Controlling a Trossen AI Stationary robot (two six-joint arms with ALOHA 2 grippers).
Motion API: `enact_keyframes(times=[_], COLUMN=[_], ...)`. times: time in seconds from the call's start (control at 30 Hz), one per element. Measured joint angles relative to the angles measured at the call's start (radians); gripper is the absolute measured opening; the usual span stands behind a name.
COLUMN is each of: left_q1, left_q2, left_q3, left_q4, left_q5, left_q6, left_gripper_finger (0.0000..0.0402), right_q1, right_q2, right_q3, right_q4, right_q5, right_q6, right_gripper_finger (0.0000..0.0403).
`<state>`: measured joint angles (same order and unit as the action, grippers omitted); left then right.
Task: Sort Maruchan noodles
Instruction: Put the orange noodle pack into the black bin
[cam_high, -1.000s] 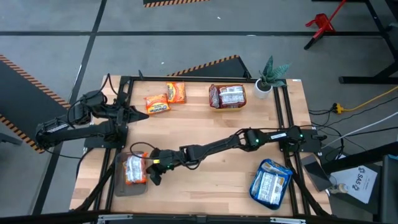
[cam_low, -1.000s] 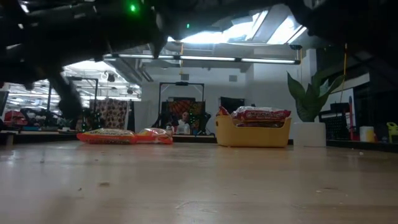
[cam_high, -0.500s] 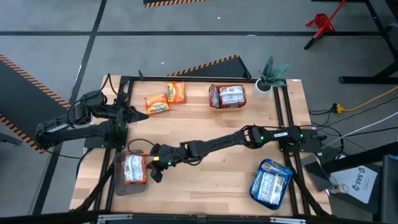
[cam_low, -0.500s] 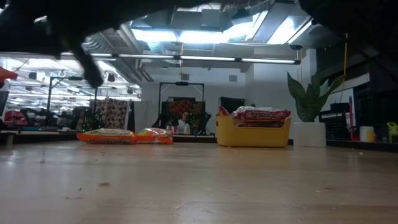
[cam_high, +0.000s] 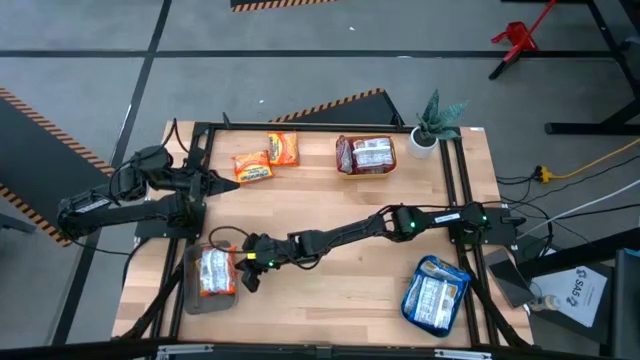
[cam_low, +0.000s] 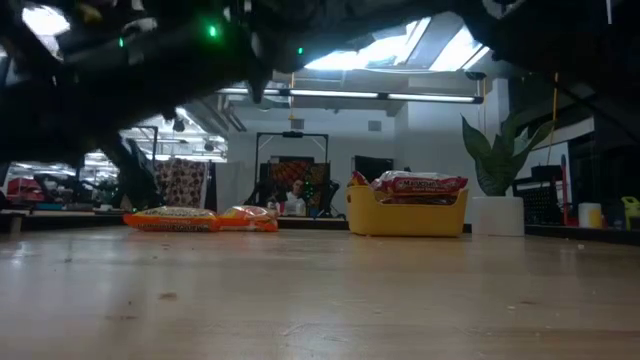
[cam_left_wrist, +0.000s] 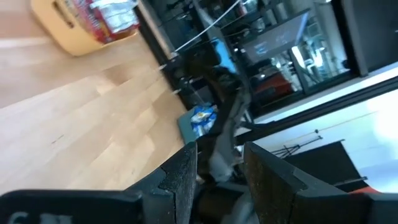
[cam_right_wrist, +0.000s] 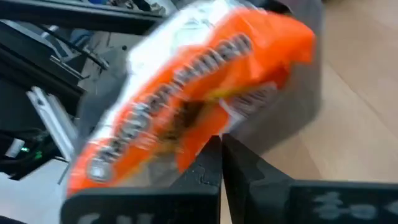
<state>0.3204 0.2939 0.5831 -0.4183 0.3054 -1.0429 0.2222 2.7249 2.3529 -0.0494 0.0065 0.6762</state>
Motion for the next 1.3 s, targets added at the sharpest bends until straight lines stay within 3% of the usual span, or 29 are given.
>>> enact_keyframes(times=[0.2, 0.27, 0.5, 0.7, 0.87, 1.03, 1.3], left_q1=[-0.001, -0.001, -0.013, -0.121, -0.278, -0.457, -0.668], left_q2=[0.024, 0.043, 0.117, 0.190, 0.265, 0.379, 0.580], left_q3=[0.000, 0.000, 0.000, 0.000, 0.000, 0.000, 0.000], left_q4=[-0.137, -0.182, -0.256, -0.254, -0.254, -0.254, -0.223], left_q5=[0.008, 0.018, 0.102, 0.176, 0.100, 0.020, -0.200], left_q6=[0.022, 0.040, 0.116, 0.137, 0.154, 0.144, 0.110], left_gripper_finger=[0.0128, 0.0128, 0.0128, 0.0116, 0.0088, 0.0065, 0.0036], right_q1=[0.005, 0.010, 0.003, 0.043, 0.120, 0.177, 0.176], right_q2=[-0.005, -0.030, -0.254, -0.449, -0.607, -0.628, -0.607], right_q3=[0.001, 0.001, 0.003, 0.000, 0.007, 0.001, 0.000], right_q4=[0.008, -0.086, -0.592, -0.931, -1.016, -1.056, -1.074], right_q5=[-0.210, -0.218, -0.037, 0.133, 0.401, 0.615, 0.607], right_q6=[-0.087, -0.125, -0.278, -0.250, -0.144, -0.099, -0.026], right_gripper_finger=[0.0000, 0.0000, 0.0000, 0.0000, 0.0000, 0.0000, 0.0000])
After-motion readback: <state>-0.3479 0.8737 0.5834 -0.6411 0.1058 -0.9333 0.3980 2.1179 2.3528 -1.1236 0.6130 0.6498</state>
